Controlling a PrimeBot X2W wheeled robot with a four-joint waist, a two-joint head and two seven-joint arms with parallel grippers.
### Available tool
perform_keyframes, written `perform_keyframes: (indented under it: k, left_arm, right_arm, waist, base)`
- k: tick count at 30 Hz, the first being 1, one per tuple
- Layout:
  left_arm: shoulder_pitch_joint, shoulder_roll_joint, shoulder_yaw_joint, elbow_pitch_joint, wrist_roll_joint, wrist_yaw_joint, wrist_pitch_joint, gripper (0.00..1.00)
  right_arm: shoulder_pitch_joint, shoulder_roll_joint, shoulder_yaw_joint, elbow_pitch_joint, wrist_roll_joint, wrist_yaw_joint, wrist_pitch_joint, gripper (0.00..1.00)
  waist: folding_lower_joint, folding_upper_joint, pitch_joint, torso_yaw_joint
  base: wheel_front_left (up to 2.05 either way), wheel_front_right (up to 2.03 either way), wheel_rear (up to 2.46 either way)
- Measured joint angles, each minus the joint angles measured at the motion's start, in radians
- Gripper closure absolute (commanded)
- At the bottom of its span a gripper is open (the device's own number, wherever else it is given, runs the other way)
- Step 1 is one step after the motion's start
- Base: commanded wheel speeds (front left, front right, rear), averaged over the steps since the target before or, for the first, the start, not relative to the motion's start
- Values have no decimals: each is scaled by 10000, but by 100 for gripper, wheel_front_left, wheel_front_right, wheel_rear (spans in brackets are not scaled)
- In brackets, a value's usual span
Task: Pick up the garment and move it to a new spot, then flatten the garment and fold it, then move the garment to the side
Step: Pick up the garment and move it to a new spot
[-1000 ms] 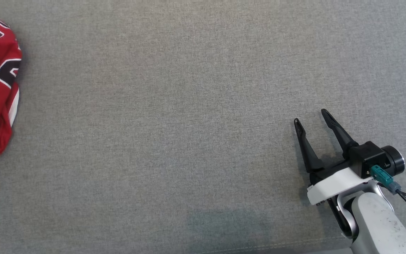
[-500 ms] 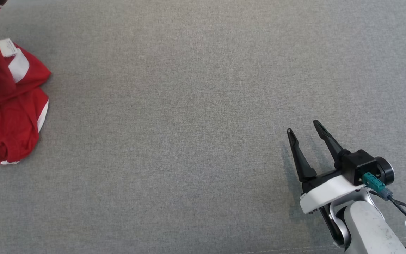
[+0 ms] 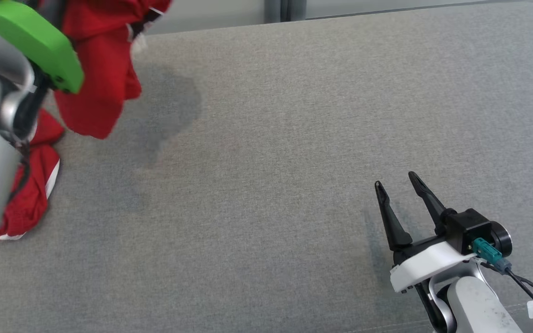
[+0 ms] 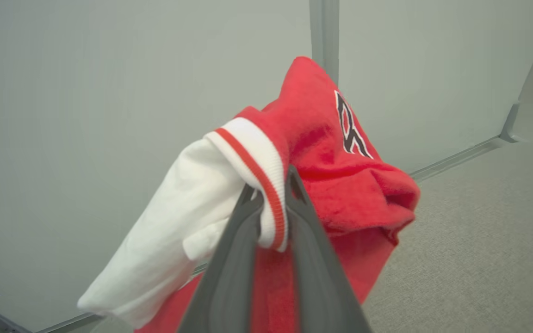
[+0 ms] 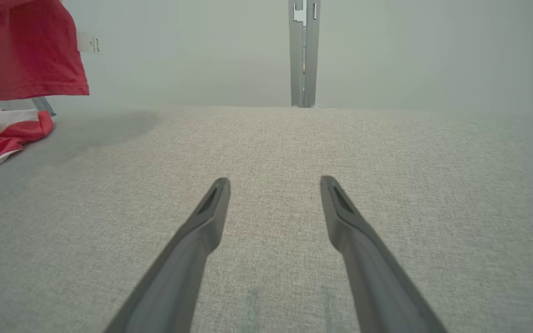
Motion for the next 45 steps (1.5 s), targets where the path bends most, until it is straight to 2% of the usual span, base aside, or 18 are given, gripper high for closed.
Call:
perform_keyframes:
  k: [5, 9, 18, 23, 24, 25, 29, 34, 39, 45]
  left_arm:
    - [983, -784, -487, -828, -65, 198, -52, 100]
    - [1691, -1281, -947, -869, -56, 265, -138, 100]
    - [3081, -2247, -1802, 155, -113, 65, -880, 100]
    - [3556, -2669, -2272, 1018, -98, -75, -1662, 98]
    - [3634, -2721, -2341, 1206, -73, -100, -1862, 56]
    - [3706, -2782, -2383, 1413, -75, -104, -2034, 0]
    - [3815, -2943, -2314, 1990, -33, -104, -2757, 0]
    - [4109, -3066, -1716, 2136, 182, 167, -3012, 0]
    - [4555, -2972, -554, 1127, 851, 644, -3055, 0]
    - [6021, -2874, 1118, -437, 2148, 1139, -3070, 0]
  right_arm:
    - [100, 19, 167, 75, 31, 2, 0, 0]
    - [58, 35, 265, 69, 31, 0, 0, 0]
    - [-46, 77, 121, 19, 33, 0, 0, 0]
    - [-58, 140, -2, -15, 58, 2, 0, 0]
    - [-60, 163, -52, -29, 59, 0, 0, 0]
    - [-63, 169, -96, -40, 59, 0, 0, 0]
    - [-57, 213, -201, -61, 58, 0, 0, 0]
    - [-16, 255, -311, -88, 42, 2, 2, 0]
    - [14, 257, -324, -130, 25, 2, 2, 0]
    - [132, 205, -345, -140, 25, 0, 0, 0]
  waist:
    - [0, 0, -181, -452]
    - [0, 0, -205, -893]
    - [-1, 0, 9, -1984]
    - [0, 0, 164, -2573]
    - [0, 0, 187, -2679]
    - [0, 0, 206, -2782]
    - [0, 0, 226, -3054]
    - [0, 0, 127, -2920]
    - [0, 0, -16, -2594]
    - [0, 0, -283, -2038]
  base:
    - [0, 0, 0]
    - [0, 0, 0]
    - [0, 0, 0]
    - [0, 0, 0]
    - [0, 0, 0]
    - [0, 0, 0]
    - [0, 0, 0]
    - [0, 0, 0]
    - [0, 0, 0]
    - [0, 0, 0]
